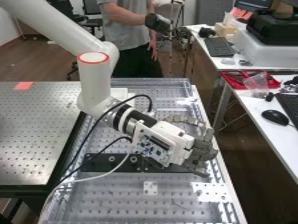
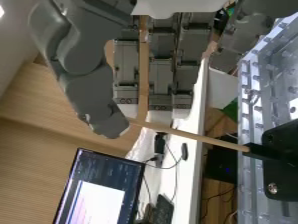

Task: Grab the chopstick and place it in the clear container

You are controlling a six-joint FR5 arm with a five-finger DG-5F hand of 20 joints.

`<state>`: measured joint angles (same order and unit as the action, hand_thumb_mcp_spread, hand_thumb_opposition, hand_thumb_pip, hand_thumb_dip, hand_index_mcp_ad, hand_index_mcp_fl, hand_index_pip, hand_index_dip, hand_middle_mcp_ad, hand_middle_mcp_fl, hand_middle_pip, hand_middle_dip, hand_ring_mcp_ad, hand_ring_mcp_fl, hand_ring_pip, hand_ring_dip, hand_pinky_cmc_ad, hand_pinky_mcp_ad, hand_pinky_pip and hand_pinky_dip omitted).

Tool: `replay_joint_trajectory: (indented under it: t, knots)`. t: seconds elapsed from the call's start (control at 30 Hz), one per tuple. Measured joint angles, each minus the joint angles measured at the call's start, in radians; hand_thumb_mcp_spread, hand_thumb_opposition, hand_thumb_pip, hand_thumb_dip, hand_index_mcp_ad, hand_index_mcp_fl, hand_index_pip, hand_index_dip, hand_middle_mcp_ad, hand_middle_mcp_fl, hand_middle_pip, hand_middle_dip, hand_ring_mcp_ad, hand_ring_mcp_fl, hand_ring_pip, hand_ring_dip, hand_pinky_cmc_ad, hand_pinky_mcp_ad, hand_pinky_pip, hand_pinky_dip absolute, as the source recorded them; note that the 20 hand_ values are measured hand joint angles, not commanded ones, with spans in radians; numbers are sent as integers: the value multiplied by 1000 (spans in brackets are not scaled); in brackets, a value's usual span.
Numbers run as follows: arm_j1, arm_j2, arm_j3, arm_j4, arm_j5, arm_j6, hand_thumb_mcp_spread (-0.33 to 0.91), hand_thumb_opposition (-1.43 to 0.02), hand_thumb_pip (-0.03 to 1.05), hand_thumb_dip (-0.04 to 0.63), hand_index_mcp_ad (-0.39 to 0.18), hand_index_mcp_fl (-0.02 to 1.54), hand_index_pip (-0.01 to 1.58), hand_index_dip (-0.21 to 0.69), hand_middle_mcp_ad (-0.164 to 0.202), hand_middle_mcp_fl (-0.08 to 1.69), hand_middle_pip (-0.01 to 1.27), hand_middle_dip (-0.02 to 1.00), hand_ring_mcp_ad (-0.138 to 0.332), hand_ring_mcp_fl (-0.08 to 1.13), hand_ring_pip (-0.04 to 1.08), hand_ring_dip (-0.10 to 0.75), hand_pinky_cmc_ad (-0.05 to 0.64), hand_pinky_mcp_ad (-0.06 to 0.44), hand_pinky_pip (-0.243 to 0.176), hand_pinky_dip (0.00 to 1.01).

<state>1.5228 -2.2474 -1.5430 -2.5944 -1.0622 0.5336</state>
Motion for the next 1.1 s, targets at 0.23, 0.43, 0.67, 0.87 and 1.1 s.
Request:
replay_joint_trajectory:
  t: [0.23, 0.43, 0.67, 0.87, 1.1]
  knots:
    - [-2, 2, 2, -5, -3, -15, 581, -815, 660, 278, -73, 155, 1532, 31, 63, 468, 894, 733, 9, 517, 169, 531, 337, 182, 12, 180]
    - [-4, 3, 7, -16, -6, -30, 581, -815, 660, 278, -73, 176, 1515, 16, 63, 499, 876, 733, 9, 513, 152, 531, 333, 188, 12, 180]
    - [-8, 4, 13, -25, -13, -47, 581, -815, 660, 278, -73, 208, 1497, 17, 63, 524, 862, 728, 9, 527, 152, 531, 342, 201, 12, 180]
    - [-10, 6, 17, -34, -15, -74, 581, -831, 630, 278, -73, 229, 1478, 17, 59, 545, 864, 721, 9, 557, 152, 531, 356, 201, 12, 180]
    - [-12, 12, 22, -29, -11, -148, 648, -899, 595, 271, -68, 429, 1504, 0, 63, 688, 820, 716, 7, 641, 141, 560, 358, 194, 28, 176]
